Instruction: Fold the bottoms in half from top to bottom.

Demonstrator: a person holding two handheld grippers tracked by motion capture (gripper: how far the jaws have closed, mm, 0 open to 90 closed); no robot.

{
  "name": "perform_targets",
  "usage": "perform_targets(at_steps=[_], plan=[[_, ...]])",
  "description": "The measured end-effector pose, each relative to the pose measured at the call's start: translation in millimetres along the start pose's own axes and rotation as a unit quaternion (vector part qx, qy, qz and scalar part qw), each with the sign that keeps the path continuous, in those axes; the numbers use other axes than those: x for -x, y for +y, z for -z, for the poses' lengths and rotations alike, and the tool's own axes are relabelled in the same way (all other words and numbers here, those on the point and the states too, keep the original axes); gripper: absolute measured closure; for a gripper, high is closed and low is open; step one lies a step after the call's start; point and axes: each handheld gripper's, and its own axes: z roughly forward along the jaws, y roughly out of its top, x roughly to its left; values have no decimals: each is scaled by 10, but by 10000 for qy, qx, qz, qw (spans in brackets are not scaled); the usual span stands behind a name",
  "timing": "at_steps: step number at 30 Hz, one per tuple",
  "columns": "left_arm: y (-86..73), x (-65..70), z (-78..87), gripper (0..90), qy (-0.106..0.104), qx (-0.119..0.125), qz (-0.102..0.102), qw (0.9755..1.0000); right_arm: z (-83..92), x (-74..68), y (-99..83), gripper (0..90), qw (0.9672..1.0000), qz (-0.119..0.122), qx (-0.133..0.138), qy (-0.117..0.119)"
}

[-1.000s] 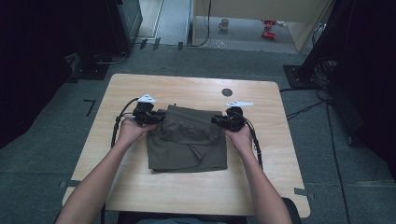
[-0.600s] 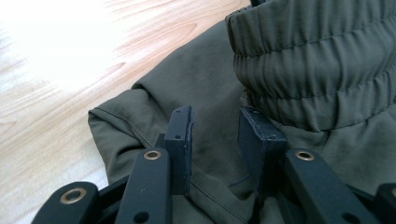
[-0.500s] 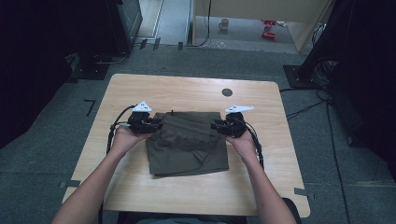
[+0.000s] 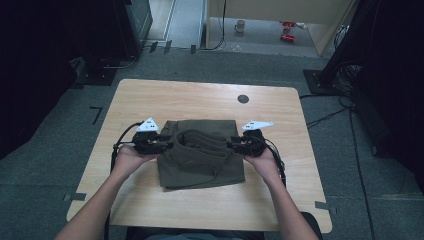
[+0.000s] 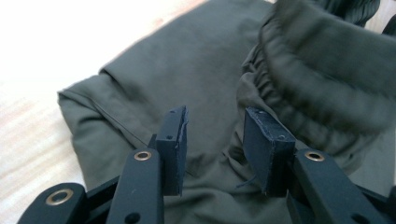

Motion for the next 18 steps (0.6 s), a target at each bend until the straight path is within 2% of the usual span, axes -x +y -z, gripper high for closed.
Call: perform_targets(at_steps=[7,11,18], plan=[[-88,147,14,590,-122,-176,-121,9997,51,-100,-89,608,9997,176,-104,91],[-119,217,43,583,-114,-179,-186,9996,64,-171,-127,606,9993,307,-174,79],[-129,205,87,565,15,-116,-106,9999,86,-231,-123,636,9995,310,-63,36]])
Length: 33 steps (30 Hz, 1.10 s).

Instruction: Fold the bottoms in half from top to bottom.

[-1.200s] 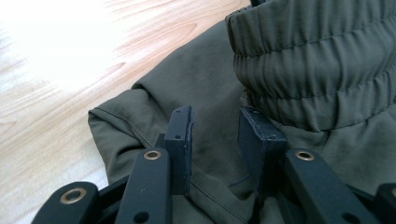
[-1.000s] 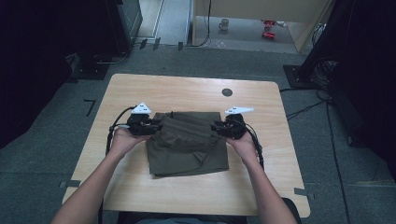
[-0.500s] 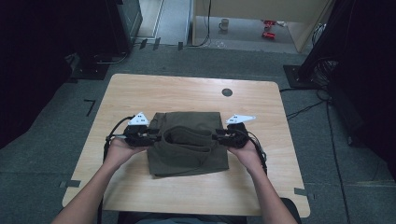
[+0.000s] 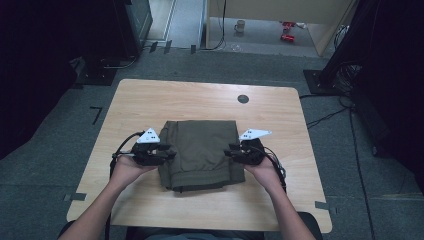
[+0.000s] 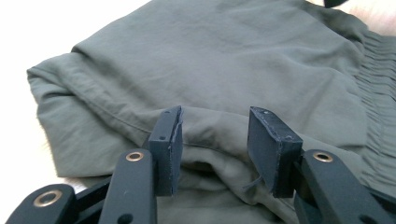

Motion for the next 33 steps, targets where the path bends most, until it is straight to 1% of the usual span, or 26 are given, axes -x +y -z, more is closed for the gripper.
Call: perform_targets(at_steps=[3,7,10,12,14,16,18,19,23,24,26,27,28,29,30,31,32,33], plan=[[8,-46,7,617,44,66,102,9999,-19,-17,2,650,10000,-27,38,-59],[32,-117,-10,642,157,186,240,9994,-77,-37,-10,656,9997,96,44,-204],[67,-163,-46,671,184,214,282,9992,-126,-53,-19,665,9995,158,77,-274],[96,-171,-72,697,149,204,291,9993,-163,-55,-13,674,9993,164,137,-319],[125,-158,-105,715,147,263,230,9993,-197,-62,0,676,9992,138,165,-328],[163,-144,-148,717,46,278,279,9992,-226,-79,5,676,9993,130,174,-312],[193,-104,-197,714,-25,282,230,9993,-249,-103,7,671,9994,132,153,-280],[200,-79,-224,712,-48,267,186,9995,-257,-118,8,669,9995,125,135,-245],[187,9,-316,710,-189,15,76,9998,-296,-180,8,669,9995,193,100,-208],[170,31,-322,710,-238,-26,66,9997,-305,-190,5,669,9996,194,57,-200],[120,73,-321,688,-320,-191,-2,9993,-328,-193,-10,661,9996,205,-73,-182],[85,96,-312,654,-334,-315,-59,9989,-336,-191,-21,647,9996,182,-162,-165],[46,120,-294,617,-267,-414,-149,9987,-340,-186,-36,629,9995,142,-239,-136],[5,134,-268,591,-199,-436,-220,9986,-335,-180,-52,613,9995,109,-290,-108],[-29,132,-237,574,-197,-419,-195,9987,-324,-175,-72,603,9995,112,-275,-103],[-55,116,-204,559,-223,-415,-124,9988,-309,-171,-92,597,9995,135,-266,-107],[-81,103,-175,545,-238,-392,10,9989,-297,-168,-110,596,9994,161,-291,-119],[-112,83,-148,535,-265,-384,72,9989,-286,-168,-126,597,9991,203,-343,-157]])
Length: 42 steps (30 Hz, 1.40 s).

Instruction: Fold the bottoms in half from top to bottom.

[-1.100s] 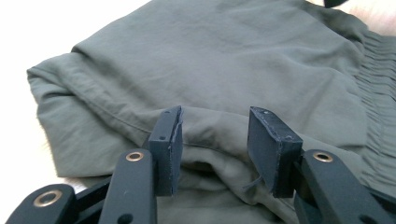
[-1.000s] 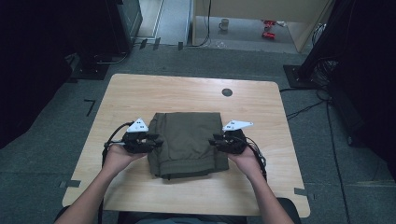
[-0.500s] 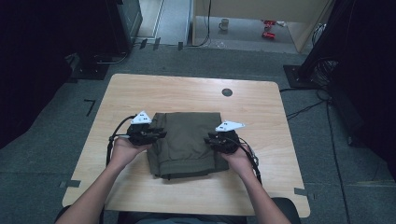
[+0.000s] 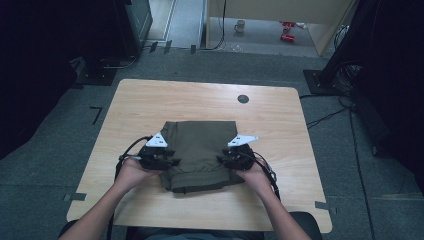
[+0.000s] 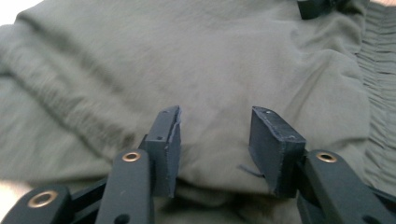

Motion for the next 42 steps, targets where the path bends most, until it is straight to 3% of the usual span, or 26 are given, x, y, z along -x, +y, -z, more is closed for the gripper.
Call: perform_targets(at_steps=[7,11,14,18,22,24,29,33,36,38,42], plan=[[-175,-115,32,496,104,-194,258,9994,-18,-17,-91,597,9986,284,-402,-181],[-215,-211,26,495,178,-231,406,9988,-33,14,-107,591,9986,258,-431,-167],[-198,-222,63,516,209,-156,368,9990,-20,40,-103,603,9989,146,-419,-137],[-124,-217,144,533,245,143,243,9993,48,59,-46,629,9999,68,-29,-138],[-12,-299,169,533,319,311,195,9988,74,105,-5,640,9990,23,353,-281],[50,-365,168,541,368,342,204,9985,62,153,35,639,9989,-16,313,-353],[201,-564,128,552,506,463,181,9975,37,315,126,622,9973,-245,521,-458],[303,-759,50,563,587,514,324,9964,3,434,172,610,9955,-275,641,-648],[357,-868,-36,563,655,478,346,9961,-42,538,214,594,9956,-369,517,-694],[381,-929,-90,563,701,460,338,9959,-67,588,209,592,9938,-367,644,-827],[431,-1025,-157,574,742,486,339,9955,-135,708,250,573,9937,-442,466,-921]])
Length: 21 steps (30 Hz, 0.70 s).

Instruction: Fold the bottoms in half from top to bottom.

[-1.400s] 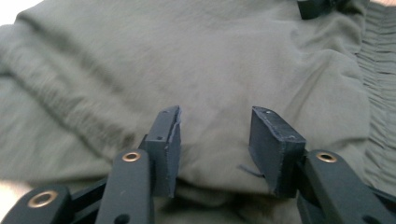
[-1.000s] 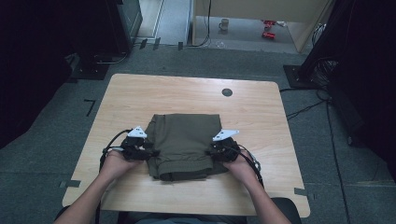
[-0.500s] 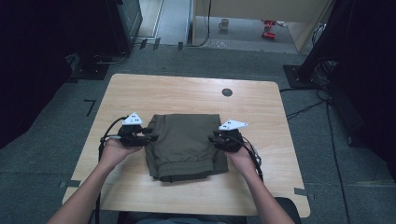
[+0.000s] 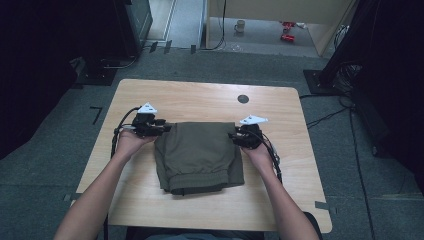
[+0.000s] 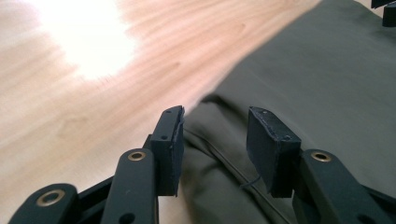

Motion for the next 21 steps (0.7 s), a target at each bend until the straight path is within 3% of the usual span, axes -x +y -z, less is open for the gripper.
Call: perform_targets(at_steps=[3,6,10,12,15,17,21], plan=[[24,-50,-60,574,-69,-20,66,10000,-65,68,40,548,10000,-61,33,-61],[29,-54,-132,574,-85,-114,-16,9999,-135,105,77,519,9998,-178,84,-80],[22,-57,-207,598,-13,-281,-78,9996,-275,130,100,505,9995,-243,-184,-33],[5,-75,-222,656,31,-365,-32,9993,-318,123,96,617,9992,-267,-281,-76],[-27,-108,-236,775,-119,-457,102,9988,-337,106,94,773,9989,-234,-321,-247],[-31,-91,-249,842,-66,-517,48,9986,-338,116,91,848,9986,-310,-347,-237],[-28,-83,-248,897,4,-528,71,9986,-328,129,85,890,9986,-317,-366,-201]])
